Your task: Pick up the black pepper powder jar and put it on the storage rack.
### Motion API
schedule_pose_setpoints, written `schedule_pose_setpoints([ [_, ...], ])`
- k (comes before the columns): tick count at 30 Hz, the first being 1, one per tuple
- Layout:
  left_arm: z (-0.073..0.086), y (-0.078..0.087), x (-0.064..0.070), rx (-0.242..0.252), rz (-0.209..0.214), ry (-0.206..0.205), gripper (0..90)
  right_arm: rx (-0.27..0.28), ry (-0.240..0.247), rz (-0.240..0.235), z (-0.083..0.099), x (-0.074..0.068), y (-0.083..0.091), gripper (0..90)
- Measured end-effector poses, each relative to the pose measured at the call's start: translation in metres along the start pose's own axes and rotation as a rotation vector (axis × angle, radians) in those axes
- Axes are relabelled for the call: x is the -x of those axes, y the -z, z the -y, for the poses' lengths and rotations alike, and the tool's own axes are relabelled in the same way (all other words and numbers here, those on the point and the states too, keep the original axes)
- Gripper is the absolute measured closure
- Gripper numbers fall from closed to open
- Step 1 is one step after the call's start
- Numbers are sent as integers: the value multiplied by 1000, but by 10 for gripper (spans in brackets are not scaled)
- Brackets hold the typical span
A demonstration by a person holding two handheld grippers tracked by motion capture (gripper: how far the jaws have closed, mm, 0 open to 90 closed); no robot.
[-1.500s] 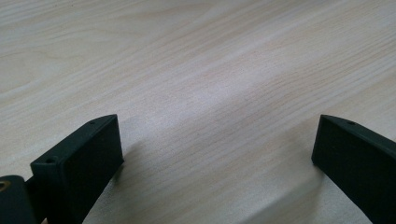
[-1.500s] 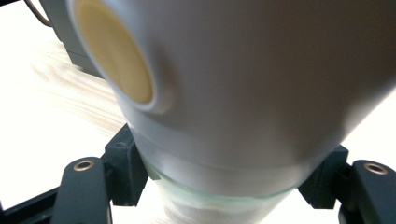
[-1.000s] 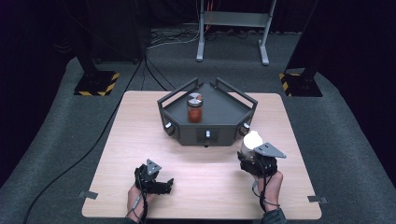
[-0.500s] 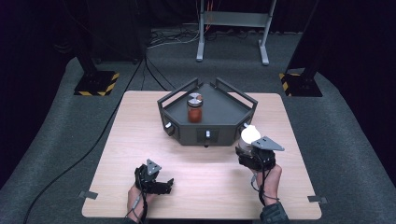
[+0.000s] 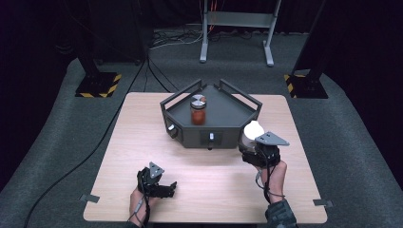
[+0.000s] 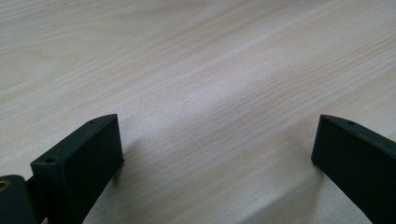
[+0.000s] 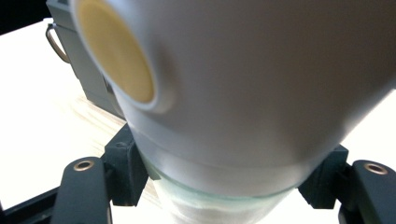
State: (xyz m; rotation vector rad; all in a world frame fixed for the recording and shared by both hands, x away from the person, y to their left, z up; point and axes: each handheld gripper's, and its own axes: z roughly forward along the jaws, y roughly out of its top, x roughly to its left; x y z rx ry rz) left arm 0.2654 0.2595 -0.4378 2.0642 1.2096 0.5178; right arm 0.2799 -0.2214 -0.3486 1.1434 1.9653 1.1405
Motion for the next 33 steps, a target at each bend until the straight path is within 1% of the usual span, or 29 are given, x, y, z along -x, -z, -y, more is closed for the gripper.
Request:
schedule_pose_setpoints([
  [8, 0, 0, 0, 1, -1, 0, 16, 9, 3, -8, -10, 3, 1, 297],
  [17, 0, 0, 1, 2, -3, -2, 17, 18, 22, -14, -23, 5, -1, 297],
  [19, 0, 0, 2, 2, -5, -5, 17, 16, 20, -19, -27, 7, -1, 297],
  [27, 0, 0, 0, 1, -1, -1, 17, 25, 15, -25, -38, 9, -6, 297],
  [33, 0, 0, 1, 1, -4, -5, 17, 26, 22, -33, -47, 9, -9, 297],
])
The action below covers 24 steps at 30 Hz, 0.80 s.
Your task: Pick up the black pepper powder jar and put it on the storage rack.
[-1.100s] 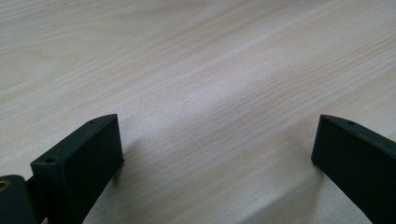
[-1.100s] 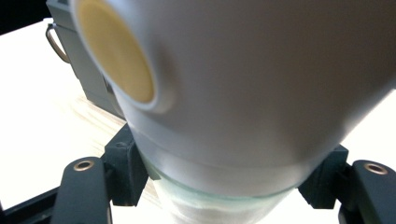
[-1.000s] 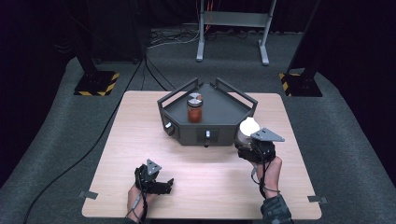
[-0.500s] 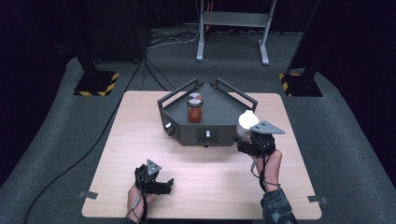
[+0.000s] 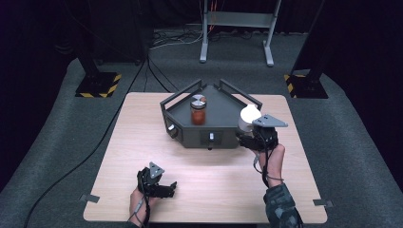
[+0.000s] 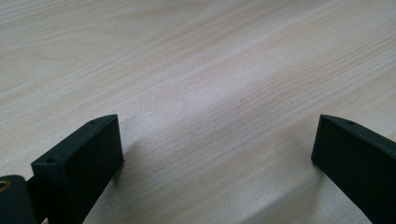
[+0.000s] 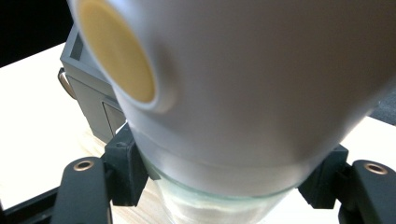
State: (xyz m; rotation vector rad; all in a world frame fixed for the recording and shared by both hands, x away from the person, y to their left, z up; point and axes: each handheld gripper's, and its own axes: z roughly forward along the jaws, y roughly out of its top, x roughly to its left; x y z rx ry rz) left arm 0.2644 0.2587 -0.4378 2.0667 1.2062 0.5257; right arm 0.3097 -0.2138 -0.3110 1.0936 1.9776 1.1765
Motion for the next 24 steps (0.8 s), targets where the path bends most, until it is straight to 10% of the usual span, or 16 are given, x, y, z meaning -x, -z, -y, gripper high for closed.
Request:
schedule_pose_setpoints([
  [24, 0, 0, -1, 0, 3, 3, 17, -1, -2, -7, -17, 6, -7, 297],
])
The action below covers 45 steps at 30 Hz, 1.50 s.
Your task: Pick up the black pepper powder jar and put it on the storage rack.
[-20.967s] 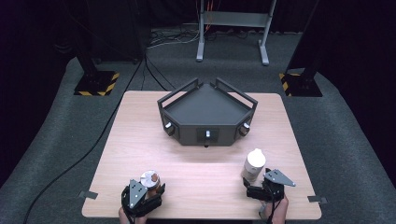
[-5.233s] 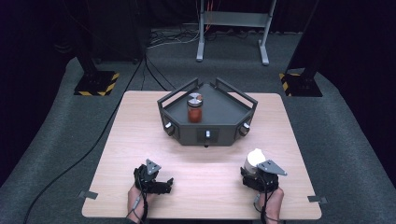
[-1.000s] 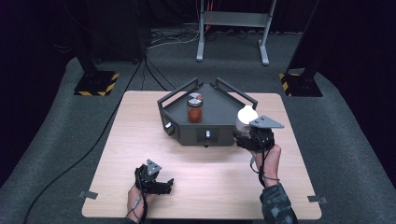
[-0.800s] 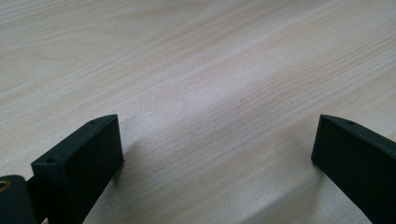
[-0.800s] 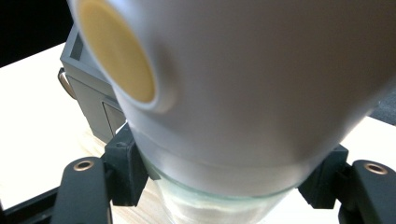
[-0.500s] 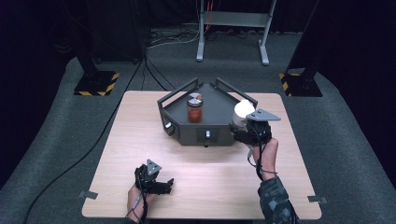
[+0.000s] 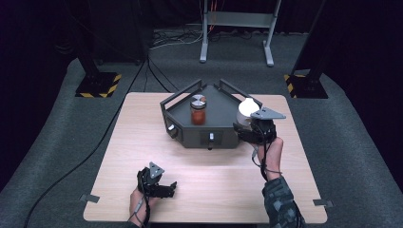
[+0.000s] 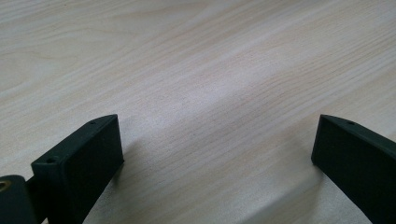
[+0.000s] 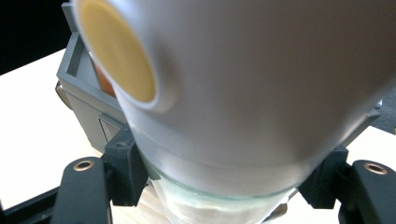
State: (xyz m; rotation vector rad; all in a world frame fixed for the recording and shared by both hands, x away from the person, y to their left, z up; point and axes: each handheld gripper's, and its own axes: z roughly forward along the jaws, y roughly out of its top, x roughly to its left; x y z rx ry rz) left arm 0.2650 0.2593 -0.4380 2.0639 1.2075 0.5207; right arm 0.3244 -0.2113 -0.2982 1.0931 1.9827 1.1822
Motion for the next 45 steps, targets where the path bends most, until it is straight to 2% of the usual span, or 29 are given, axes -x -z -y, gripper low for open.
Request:
schedule_pose_setpoints([
  [23, 0, 0, 0, 0, 0, -1, 17, -35, 4, -19, -24, 5, -20, 296],
  [45, 0, 0, 0, -1, 1, 1, 17, -59, -7, -38, -36, 8, -47, 296],
])
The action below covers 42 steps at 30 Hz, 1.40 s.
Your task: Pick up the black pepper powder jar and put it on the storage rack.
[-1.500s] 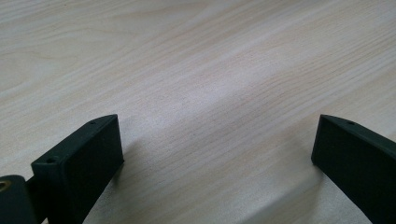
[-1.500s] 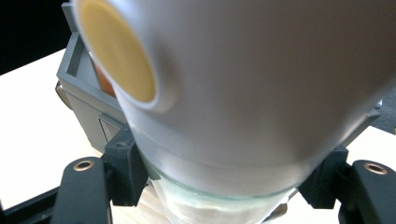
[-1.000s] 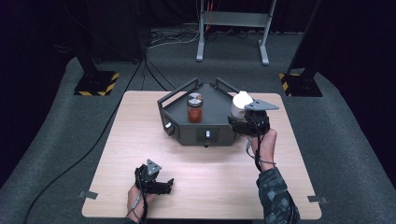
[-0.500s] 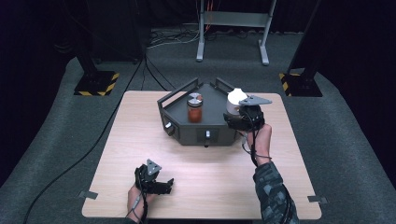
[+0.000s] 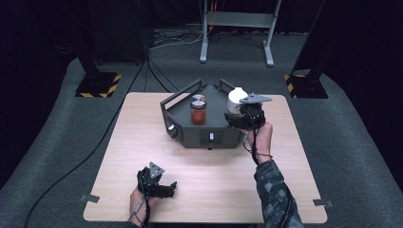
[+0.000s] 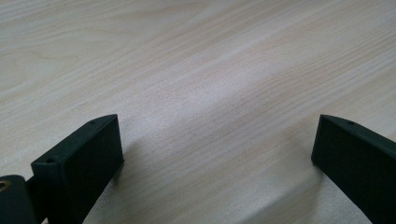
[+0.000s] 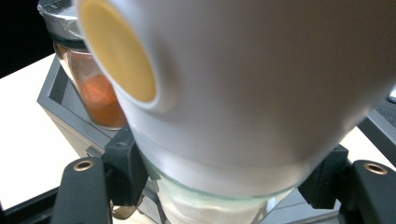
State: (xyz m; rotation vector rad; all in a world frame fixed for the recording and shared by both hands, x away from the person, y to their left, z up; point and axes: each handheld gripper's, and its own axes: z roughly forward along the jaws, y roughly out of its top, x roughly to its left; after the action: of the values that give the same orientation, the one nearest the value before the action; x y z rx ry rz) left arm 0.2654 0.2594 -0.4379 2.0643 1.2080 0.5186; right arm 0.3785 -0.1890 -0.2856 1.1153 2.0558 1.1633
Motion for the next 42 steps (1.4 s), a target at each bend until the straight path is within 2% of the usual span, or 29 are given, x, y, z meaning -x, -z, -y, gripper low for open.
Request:
schedule_pose_setpoints([
  [13, 0, 0, 0, 0, 0, 1, 17, -14, -16, -7, -6, 5, -13, 296],
  [30, 0, 0, 0, 0, 0, 0, 17, -18, 5, -22, -15, 0, -23, 296],
  [42, 0, 0, 1, 1, -4, -5, 17, -14, -10, -36, -13, -2, -36, 296],
])
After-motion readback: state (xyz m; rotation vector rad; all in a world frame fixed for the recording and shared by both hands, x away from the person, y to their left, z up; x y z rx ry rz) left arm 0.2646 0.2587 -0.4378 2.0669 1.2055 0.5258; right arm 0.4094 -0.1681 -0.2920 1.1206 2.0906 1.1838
